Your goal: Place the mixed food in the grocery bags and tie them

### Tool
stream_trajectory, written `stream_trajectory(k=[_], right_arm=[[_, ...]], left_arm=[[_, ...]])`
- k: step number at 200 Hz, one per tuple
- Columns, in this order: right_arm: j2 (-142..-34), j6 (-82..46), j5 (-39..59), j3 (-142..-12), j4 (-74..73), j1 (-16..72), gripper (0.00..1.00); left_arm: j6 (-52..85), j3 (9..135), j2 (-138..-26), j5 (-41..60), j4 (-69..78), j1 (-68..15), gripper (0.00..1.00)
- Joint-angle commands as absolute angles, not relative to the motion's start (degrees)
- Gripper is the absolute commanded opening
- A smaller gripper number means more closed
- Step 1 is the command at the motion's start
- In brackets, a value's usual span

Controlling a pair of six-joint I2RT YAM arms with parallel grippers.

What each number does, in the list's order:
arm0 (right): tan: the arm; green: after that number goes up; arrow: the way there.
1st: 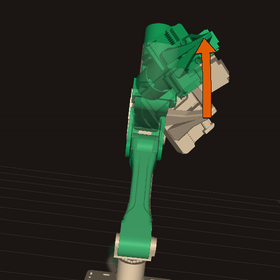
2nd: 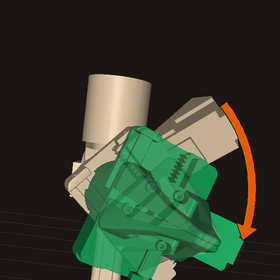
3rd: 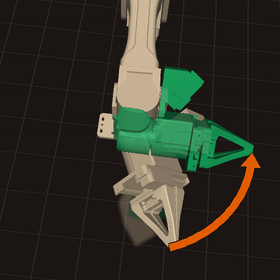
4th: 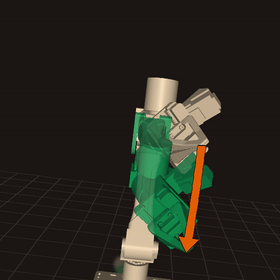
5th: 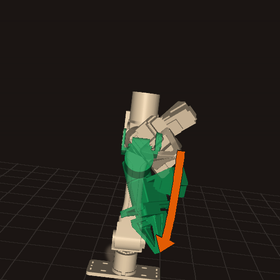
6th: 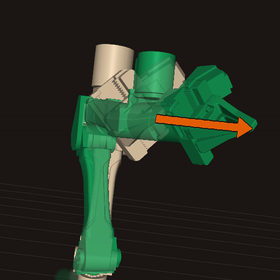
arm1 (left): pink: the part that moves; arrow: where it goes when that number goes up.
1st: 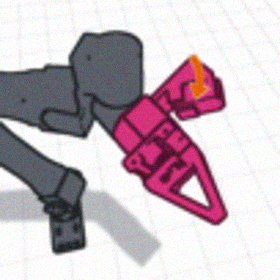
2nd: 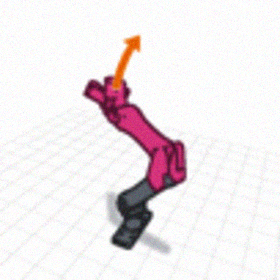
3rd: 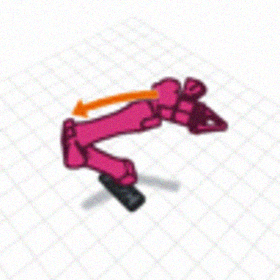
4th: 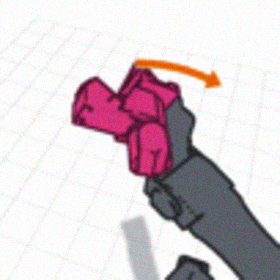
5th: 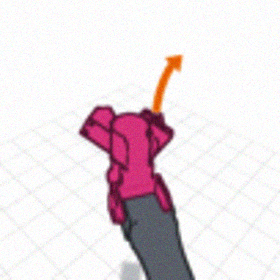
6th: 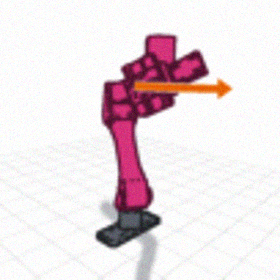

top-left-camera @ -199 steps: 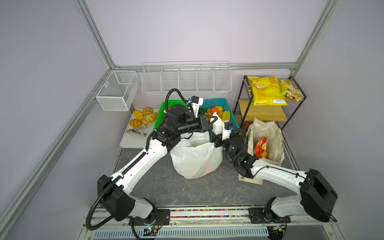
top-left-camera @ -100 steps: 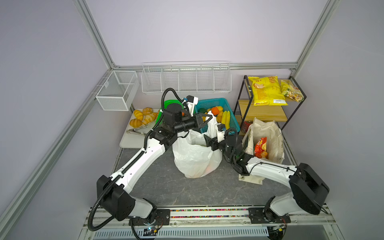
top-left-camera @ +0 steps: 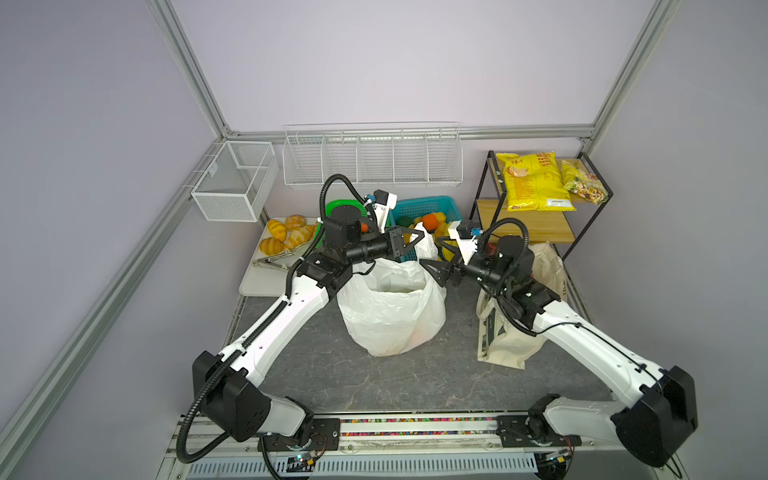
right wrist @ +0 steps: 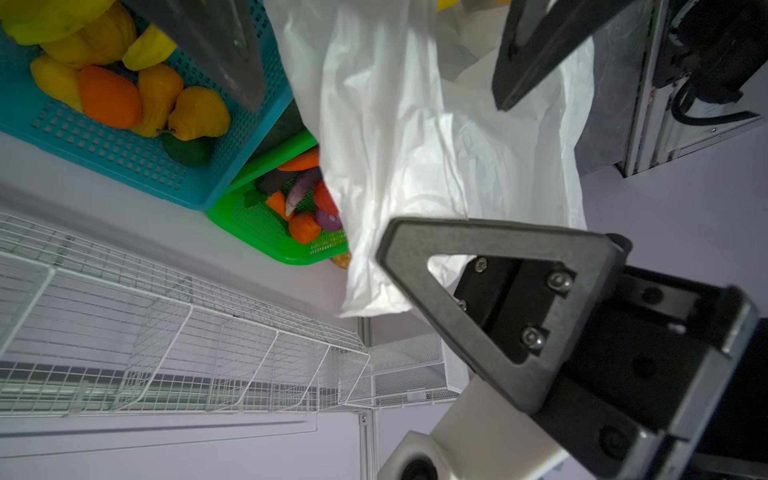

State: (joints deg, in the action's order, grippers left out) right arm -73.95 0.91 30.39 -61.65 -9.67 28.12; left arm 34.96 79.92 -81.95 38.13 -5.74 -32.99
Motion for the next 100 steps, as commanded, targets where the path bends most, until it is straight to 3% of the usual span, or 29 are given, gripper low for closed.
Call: stream_trajectory(k=[1,22,65,82,100], right_arm=[[-78.37,6.48,49.13,-64.74,-3.47,23.67,0.90],[-82.79,7.12,56.28,-67.85,-3.37,21.45,0.94],[-89.80,7.60,60.87,-73.94,-5.01,22.54,1.00],[-92.27,6.97,62.34,-75.76,-6.14,22.58,0.93],[-94.86,3.90,64.81,-76.83,-10.35,23.17,0.75]], left_arm=[[33.47,82.35,-81.24,40.80,-6.06,-32.61,0.00],[33.33,82.49,-81.41,41.64,-6.29,-32.55,0.00],[33.49,83.10,-81.94,42.73,-6.64,-32.53,0.00],[33.49,83.19,-82.17,42.88,-6.59,-32.53,0.00],[33.57,83.42,-82.76,42.74,-6.67,-32.58,0.00]])
